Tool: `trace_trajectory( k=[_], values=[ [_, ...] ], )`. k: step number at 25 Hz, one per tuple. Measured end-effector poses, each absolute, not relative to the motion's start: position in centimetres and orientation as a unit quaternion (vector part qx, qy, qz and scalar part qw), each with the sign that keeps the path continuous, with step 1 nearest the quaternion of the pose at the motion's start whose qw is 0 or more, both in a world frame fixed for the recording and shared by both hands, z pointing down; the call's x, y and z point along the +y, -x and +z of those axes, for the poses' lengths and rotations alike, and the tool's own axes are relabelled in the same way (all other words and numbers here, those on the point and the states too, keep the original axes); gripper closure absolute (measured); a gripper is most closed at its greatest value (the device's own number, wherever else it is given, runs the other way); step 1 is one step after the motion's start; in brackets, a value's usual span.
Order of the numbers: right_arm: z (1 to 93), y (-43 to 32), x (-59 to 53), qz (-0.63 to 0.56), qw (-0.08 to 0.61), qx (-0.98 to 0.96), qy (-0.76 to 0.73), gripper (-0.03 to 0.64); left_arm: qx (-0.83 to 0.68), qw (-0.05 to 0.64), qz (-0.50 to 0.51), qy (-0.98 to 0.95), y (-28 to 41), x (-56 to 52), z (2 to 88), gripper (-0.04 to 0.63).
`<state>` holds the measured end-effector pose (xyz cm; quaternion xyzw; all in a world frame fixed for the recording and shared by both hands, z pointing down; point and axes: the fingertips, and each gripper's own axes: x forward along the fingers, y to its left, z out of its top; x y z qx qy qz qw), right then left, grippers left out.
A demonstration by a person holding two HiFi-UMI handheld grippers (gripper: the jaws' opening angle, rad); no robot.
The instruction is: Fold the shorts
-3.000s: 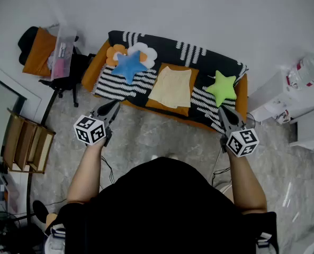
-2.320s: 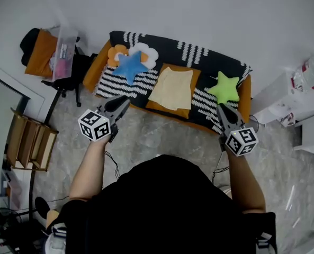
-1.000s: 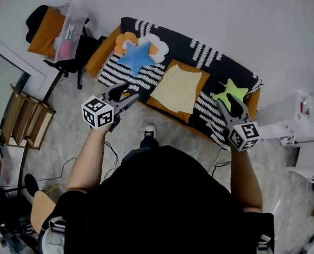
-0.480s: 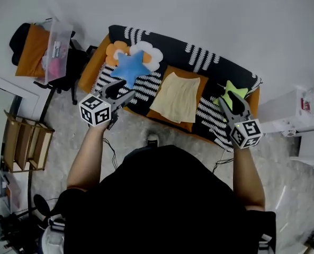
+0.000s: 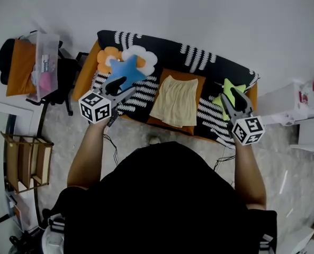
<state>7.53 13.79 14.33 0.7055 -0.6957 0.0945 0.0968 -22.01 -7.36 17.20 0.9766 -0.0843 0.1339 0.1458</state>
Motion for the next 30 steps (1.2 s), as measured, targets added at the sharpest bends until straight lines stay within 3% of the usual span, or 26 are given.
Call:
trace_trajectory(
  k=[17, 30],
  values=[
    [15.2, -10.6, 8.4, 0.085, 0.113, -0.694, -0.706, 0.423, -0.072, 0.151, 0.143, -0.975, 19.2, -12.2, 18.4, 0.327],
    [14.7, -20.1, 5.7, 0.067, 0.116, -0.743, -0.655, 0.423, -0.140, 0.158, 0.136, -0.968, 12.1, -10.4, 18.3, 0.325]
  ],
)
